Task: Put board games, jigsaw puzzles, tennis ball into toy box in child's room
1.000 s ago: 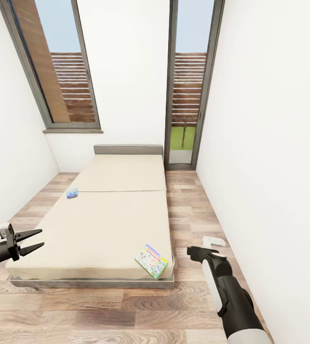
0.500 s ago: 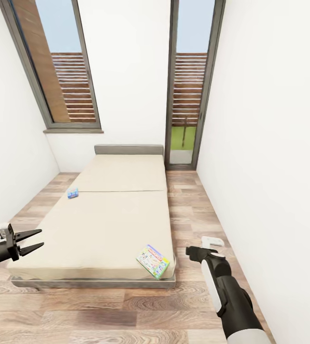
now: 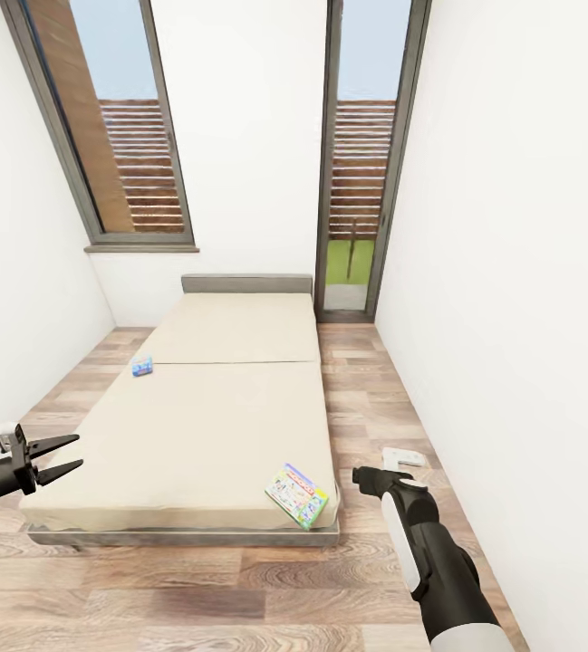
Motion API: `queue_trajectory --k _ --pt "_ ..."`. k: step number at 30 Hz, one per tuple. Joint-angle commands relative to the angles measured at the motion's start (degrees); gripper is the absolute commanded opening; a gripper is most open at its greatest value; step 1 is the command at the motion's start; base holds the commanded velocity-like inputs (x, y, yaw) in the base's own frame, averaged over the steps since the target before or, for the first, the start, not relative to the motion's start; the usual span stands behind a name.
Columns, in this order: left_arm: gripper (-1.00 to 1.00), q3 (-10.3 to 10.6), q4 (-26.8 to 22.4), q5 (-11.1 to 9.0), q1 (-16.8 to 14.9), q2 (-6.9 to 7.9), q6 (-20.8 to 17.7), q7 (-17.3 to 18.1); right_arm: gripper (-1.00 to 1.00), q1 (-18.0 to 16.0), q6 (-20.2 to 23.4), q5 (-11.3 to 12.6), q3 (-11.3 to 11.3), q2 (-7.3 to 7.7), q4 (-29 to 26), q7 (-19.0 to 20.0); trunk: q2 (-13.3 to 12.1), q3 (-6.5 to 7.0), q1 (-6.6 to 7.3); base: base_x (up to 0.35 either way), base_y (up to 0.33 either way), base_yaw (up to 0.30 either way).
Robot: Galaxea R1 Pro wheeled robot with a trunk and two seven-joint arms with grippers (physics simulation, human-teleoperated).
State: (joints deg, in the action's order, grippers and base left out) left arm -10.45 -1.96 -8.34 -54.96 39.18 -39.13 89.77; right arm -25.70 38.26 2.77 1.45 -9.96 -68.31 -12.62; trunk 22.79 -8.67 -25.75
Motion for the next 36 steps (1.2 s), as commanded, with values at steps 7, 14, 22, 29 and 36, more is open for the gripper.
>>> queue_trajectory --k 7,14,22,29,36 --pt "1.0 0.2 0.0 -0.1 -0.1 0.02 -0.7 0.2 1.0 -0.1 0.2 0.3 0.0 -0.04 -0.1 -0.2 0.1 -0.13 -0.04 0.0 0.049 0.0" --pt "1.0 0.2 0.0 -0.1 -0.1 0.02 -0.5 0.2 1.0 -0.1 0.2 0.3 0.0 -0.04 -0.1 -0.2 0.1 -0.13 -0.04 0.0 0.108 0.0" --pt "1.0 0.1 0.0 -0.1 -0.1 0.07 -0.5 0.2 1.0 -0.1 0.1 0.3 0.1 -0.04 0.0 -0.2 0.1 -0.12 -0.04 0.0 0.028 -0.003" --pt "1.0 0.1 0.0 -0.1 -0.1 0.1 -0.6 0.2 1.0 -0.1 0.1 0.4 0.1 -0.04 0.0 -0.2 0.1 0.17 -0.04 -0.052 0.192 -0.148" --pt "1.0 0.1 0.0 -0.1 -0.1 0.1 -0.5 0.2 1.0 -0.1 0.1 0.4 0.1 -0.04 0.1 -0.2 0.1 0.59 -0.04 -0.025 0.14 -0.212"
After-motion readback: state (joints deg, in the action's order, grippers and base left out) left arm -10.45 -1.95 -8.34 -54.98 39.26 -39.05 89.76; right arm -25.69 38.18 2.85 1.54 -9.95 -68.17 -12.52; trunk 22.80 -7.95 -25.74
